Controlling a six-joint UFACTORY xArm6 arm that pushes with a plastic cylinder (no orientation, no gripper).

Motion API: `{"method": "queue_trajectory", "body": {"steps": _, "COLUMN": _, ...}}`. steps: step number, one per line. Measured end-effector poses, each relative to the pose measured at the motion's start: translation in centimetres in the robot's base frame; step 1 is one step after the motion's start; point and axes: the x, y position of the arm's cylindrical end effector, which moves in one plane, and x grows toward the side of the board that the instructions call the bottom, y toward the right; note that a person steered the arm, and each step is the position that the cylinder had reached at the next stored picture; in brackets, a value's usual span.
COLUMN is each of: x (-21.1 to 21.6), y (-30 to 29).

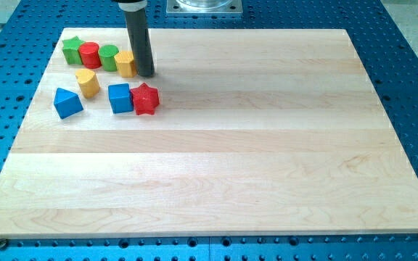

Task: Place the green star to the top left corner of the board

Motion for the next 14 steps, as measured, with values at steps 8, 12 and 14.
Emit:
{"method": "queue_trajectory", "body": {"steps": 8, "x": -12.5, "y": -8.0}}
{"method": "queue_trajectory", "body": {"steps": 12, "x": -8.7, "y": -19.0}}
{"method": "queue_trajectory", "body": {"steps": 14, "x": -6.4, "y": -18.0}}
